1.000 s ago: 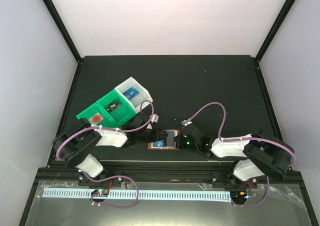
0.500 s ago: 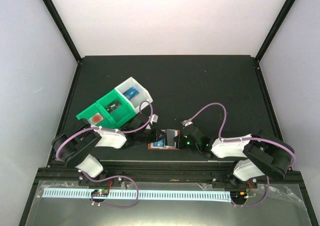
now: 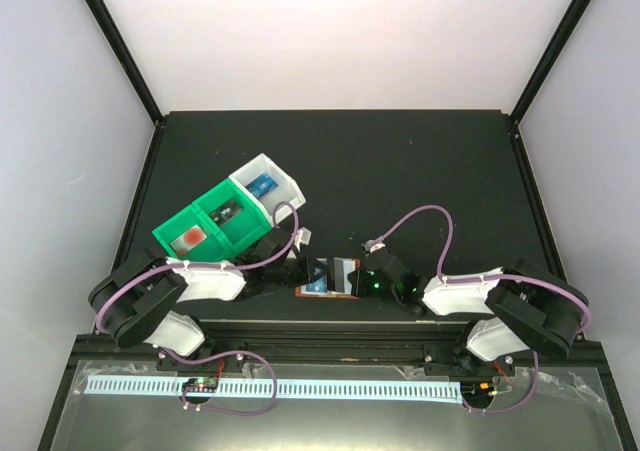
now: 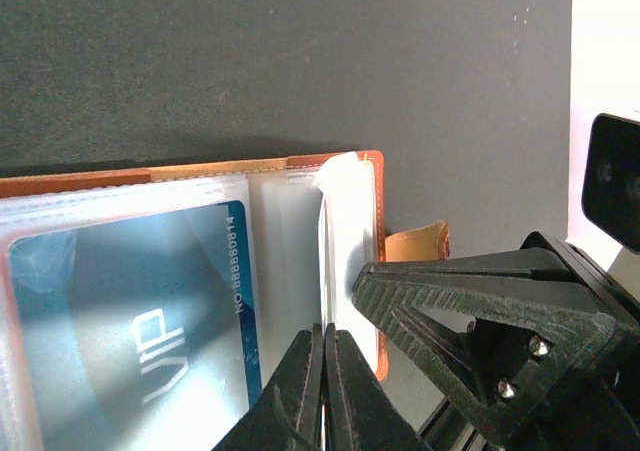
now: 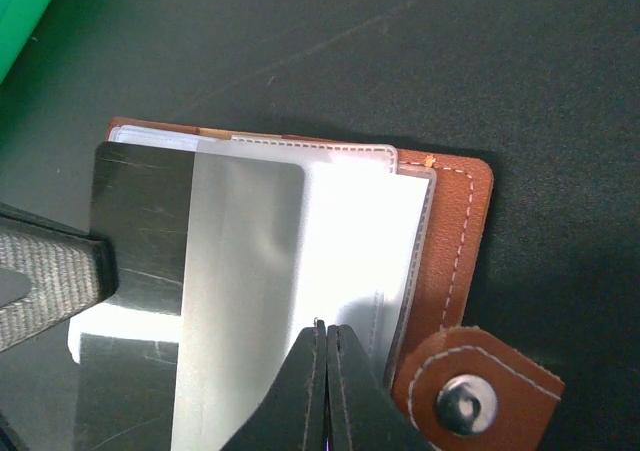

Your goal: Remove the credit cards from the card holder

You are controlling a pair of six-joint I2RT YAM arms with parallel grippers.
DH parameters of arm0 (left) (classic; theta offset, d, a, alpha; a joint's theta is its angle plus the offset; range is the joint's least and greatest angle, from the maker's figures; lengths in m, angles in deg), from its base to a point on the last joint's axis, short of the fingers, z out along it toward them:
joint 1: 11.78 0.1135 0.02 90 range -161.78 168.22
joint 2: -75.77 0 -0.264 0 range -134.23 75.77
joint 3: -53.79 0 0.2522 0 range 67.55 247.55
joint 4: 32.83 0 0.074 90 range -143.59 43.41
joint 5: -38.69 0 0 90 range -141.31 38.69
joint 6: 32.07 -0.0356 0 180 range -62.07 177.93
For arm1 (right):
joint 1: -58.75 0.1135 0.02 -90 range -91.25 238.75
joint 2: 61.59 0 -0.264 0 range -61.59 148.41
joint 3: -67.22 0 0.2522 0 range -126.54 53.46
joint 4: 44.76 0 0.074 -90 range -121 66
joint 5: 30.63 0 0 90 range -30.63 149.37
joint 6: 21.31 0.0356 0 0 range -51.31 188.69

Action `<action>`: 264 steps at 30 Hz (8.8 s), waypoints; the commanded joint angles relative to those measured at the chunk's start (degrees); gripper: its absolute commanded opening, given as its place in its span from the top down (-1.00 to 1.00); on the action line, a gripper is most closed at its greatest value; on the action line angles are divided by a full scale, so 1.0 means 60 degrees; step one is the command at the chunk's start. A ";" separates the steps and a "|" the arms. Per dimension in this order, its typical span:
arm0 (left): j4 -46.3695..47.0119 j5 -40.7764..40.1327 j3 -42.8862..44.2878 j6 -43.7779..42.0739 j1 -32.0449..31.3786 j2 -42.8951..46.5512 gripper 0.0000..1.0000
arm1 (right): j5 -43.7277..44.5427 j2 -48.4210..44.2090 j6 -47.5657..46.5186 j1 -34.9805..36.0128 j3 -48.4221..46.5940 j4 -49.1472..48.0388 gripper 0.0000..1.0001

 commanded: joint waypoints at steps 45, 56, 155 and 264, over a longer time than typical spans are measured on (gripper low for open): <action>-0.0379 -0.2341 -0.1400 -0.6997 -0.0753 0.7356 0.97 | -0.1473 -0.4201 0.4044 -0.0028 -0.3827 0.6891 0.19; -0.0339 -0.3182 -0.1560 -0.9026 -0.1448 0.7271 0.97 | -0.1505 -0.4182 0.5332 -0.0024 -0.4942 0.7366 0.10; -0.0641 -0.0749 -0.0608 -0.1084 -0.2542 0.8574 -0.25 | -0.4088 -0.9127 -0.0790 -0.0287 -0.0463 0.1404 0.98; -0.6328 -0.7127 0.2856 -0.0905 0.4753 0.3393 0.97 | -0.2277 -0.9750 0.0534 -0.0295 -0.0242 0.3759 -1.00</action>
